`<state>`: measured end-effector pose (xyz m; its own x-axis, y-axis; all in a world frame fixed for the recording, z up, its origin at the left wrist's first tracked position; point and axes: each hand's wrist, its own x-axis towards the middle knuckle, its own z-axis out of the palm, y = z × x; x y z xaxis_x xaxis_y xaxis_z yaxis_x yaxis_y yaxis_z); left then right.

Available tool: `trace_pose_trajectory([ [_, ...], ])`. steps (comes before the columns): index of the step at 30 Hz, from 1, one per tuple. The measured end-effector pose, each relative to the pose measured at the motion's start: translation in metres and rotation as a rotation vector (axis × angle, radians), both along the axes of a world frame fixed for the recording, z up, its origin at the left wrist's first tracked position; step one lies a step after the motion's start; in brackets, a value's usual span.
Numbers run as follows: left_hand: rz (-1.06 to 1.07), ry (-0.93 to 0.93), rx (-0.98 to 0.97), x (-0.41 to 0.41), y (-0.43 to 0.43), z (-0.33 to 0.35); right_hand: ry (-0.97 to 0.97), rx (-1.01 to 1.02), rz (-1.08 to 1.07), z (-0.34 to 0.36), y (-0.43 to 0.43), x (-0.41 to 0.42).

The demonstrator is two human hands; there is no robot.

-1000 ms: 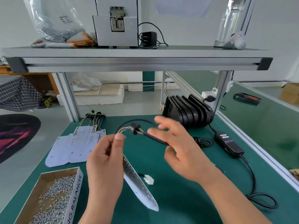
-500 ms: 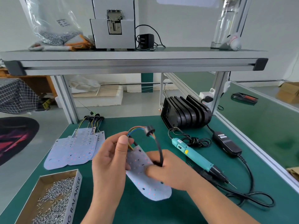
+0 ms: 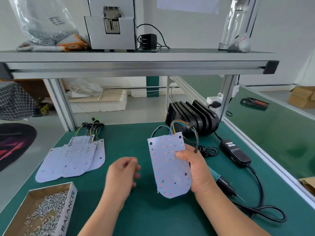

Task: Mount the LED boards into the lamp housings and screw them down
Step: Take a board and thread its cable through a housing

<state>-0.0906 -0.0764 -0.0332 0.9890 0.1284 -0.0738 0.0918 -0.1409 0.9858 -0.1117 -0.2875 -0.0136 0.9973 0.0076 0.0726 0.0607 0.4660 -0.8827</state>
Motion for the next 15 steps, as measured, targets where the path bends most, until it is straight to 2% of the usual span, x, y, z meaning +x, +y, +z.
trace_pose_trajectory([
  [4, -0.203, 0.038, 0.077, 0.026, -0.038, 0.001, -0.001, 0.074, 0.005, -0.006, -0.006, 0.005],
  [9, -0.279, -0.008, 0.247, 0.084, -0.082, 0.024, -0.016, 0.141, 0.02, -0.008, -0.012, 0.006],
  [13, -0.268, 0.022, 0.186, 0.137, -0.108, 0.011, -0.024, 0.171, -0.005, -0.009, -0.016, 0.006],
  [15, -0.253, 0.046, 0.423, 0.165, -0.125, 0.003, -0.032, 0.192, 0.017, -0.009, -0.015, 0.006],
])
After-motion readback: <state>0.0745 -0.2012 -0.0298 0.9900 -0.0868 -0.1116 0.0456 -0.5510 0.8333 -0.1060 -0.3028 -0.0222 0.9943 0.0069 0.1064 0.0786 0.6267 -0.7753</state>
